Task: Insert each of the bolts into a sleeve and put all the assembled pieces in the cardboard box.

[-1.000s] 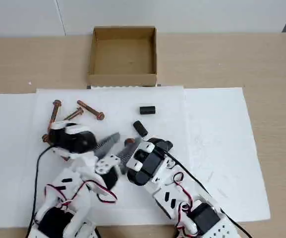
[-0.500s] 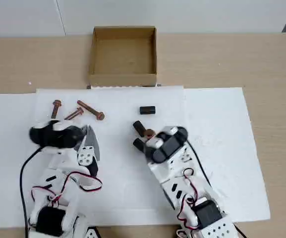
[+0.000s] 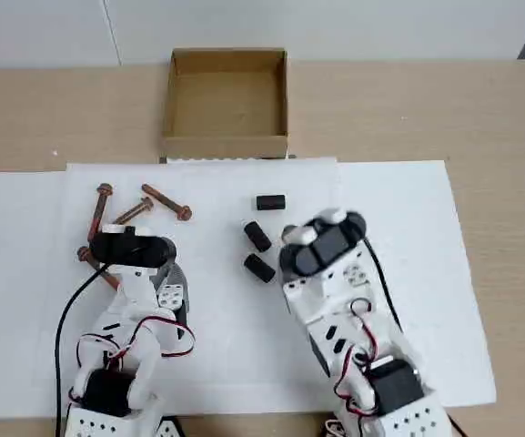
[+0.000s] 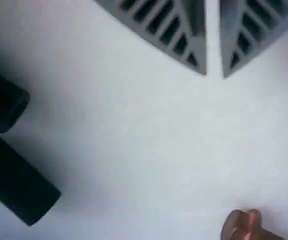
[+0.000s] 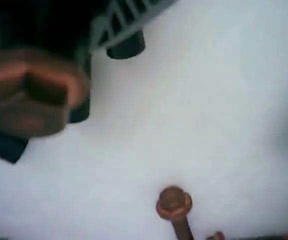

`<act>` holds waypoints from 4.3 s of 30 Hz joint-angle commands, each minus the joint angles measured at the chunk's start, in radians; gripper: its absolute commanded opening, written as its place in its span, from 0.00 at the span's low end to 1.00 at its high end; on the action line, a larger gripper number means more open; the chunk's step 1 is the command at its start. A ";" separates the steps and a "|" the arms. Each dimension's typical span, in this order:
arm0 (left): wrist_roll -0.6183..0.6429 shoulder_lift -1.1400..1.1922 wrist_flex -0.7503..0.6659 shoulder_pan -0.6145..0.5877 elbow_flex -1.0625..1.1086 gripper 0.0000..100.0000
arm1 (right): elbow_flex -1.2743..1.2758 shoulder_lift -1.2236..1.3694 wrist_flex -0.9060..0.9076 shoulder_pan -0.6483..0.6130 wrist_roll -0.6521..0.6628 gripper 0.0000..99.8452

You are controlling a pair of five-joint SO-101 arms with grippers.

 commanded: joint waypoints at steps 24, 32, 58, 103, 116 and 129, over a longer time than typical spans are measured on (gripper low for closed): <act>-0.002 -0.008 0.002 -0.006 -0.005 0.01 | -1.631 1.787 -0.162 0.084 0.361 0.00; -0.002 -0.008 0.002 -0.006 -0.005 0.01 | -2.048 2.146 -0.159 0.070 0.514 0.00; -0.002 -0.008 0.002 -0.006 -0.005 0.01 | -2.242 2.253 0.044 0.059 0.640 0.09; -0.002 -0.008 0.005 -0.008 -0.005 0.01 | -1.484 1.454 0.929 0.025 -0.341 0.09; -0.002 -0.008 0.005 -0.008 -0.005 0.01 | -1.339 1.575 0.926 0.062 -0.463 0.09; -0.002 -0.008 0.005 -0.008 -0.005 0.01 | -1.344 1.707 0.903 0.058 -0.525 0.10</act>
